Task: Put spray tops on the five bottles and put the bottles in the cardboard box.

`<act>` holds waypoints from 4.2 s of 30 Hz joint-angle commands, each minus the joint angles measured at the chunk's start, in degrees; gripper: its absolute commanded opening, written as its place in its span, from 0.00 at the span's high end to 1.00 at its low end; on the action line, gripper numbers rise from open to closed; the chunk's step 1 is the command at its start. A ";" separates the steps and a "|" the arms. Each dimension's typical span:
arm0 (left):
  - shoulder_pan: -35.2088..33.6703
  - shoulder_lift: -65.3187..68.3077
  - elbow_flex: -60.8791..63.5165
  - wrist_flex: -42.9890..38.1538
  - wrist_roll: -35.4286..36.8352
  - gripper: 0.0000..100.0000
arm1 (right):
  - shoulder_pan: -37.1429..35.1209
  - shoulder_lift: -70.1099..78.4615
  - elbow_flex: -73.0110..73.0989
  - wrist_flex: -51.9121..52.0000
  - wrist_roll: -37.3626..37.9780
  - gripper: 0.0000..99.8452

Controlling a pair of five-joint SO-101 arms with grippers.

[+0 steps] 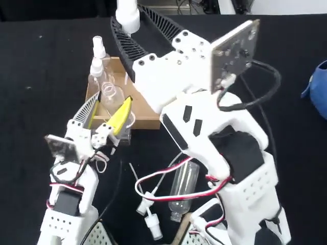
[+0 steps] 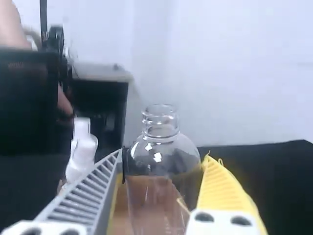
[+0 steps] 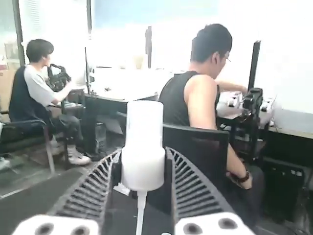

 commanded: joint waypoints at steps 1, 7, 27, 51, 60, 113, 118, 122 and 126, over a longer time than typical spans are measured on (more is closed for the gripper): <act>1.36 -0.88 1.71 -4.04 -10.02 0.97 | -1.14 0.13 2.15 -3.87 2.20 0.99; 4.09 -0.88 1.71 -3.87 -17.23 0.97 | -2.20 0.13 6.64 -8.97 2.20 0.99; 3.82 -0.88 1.71 -3.69 -17.23 0.97 | -2.02 -7.25 23.43 -18.46 2.37 0.99; 3.82 -0.88 1.71 -3.78 -17.32 0.97 | 0.18 -11.91 28.35 -22.95 2.37 0.99; 3.82 -0.88 1.71 -3.78 -17.49 0.97 | -0.18 -12.53 33.36 -22.77 2.02 0.99; -5.14 -0.79 1.71 -2.99 -12.66 0.97 | 27.43 -24.66 61.41 -2.81 -2.64 0.84; -11.65 0.35 1.71 -3.34 -1.41 0.97 | 27.69 -24.66 73.27 -15.30 -8.97 0.84; -12.35 4.22 1.98 -6.51 -2.46 0.97 | 27.69 -24.66 76.00 -16.97 -9.05 0.84; -12.62 10.99 1.89 -13.98 -6.77 0.97 | 27.43 -24.66 77.58 -17.32 -9.05 0.84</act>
